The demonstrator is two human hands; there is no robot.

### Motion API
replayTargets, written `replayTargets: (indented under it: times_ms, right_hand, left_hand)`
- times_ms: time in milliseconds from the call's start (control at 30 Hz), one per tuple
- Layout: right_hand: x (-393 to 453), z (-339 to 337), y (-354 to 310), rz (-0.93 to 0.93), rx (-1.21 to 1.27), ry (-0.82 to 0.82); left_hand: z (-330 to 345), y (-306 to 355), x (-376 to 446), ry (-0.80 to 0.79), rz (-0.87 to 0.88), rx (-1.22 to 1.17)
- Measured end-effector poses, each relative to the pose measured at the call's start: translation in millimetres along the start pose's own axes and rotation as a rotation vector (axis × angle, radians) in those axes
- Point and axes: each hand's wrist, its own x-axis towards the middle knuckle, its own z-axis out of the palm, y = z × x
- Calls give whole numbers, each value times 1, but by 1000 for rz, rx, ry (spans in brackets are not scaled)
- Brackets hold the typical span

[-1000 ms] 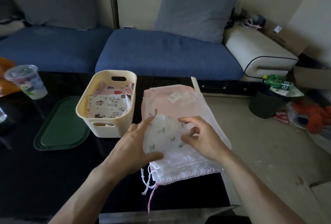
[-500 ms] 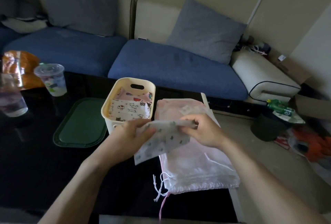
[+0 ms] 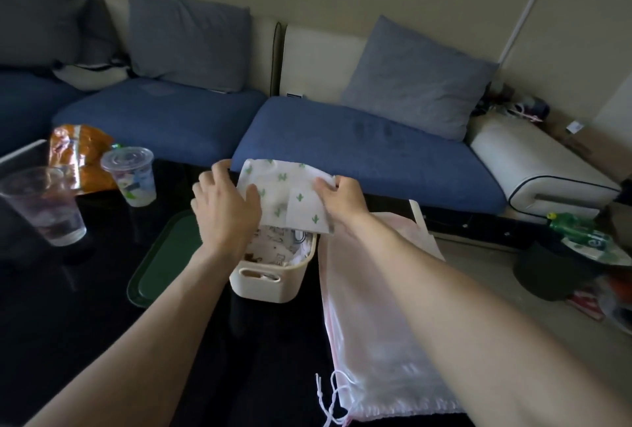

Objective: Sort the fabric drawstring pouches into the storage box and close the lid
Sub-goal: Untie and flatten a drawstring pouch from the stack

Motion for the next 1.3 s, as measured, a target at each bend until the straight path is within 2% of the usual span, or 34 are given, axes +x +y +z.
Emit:
replayTargets:
  times_ms: [67, 133, 233, 333, 400, 533, 600, 667, 767, 900, 1067, 1133, 1300]
  right_hand:
    - [14, 11, -1, -14, -46, 15]
    - [24, 25, 0, -32, -124, 30]
    - [38, 38, 5, 8, -439, 40]
    - [46, 32, 11, -4, -691, 10]
    - [49, 27, 17, -93, -678, 5]
    - [49, 14, 25, -292, -460, 55]
    - [47, 4, 29, -306, -444, 41]
    - [45, -7, 37, -277, -423, 11]
    - [39, -26, 50, -246, -402, -20]
    - [25, -54, 66, -187, -401, -74]
    - [-1, -90, 68, -139, -385, -182]
    - [-12, -102, 65, -144, -356, -173]
    - [-37, -129, 70, -172, -274, -103]
  left_hand:
    - [7, 10, -1, -16, 199, 110]
    - [19, 17, 2, -185, 304, 208]
    - [38, 21, 13, -459, 285, 342]
    - [61, 14, 24, -636, 212, 409]
    - [79, 3, 32, -731, 166, 450]
    - [104, -7, 49, -848, 107, 603]
    - [112, -8, 51, -871, 126, 666]
    - [121, -11, 50, -858, 177, 725]
    - [134, -19, 52, -844, 165, 765]
    - [134, -13, 53, -749, 190, 710]
    - [110, 23, 58, -743, 56, 784]
    - [90, 39, 52, -591, 150, 708]
    - [44, 85, -10, -200, 441, 163]
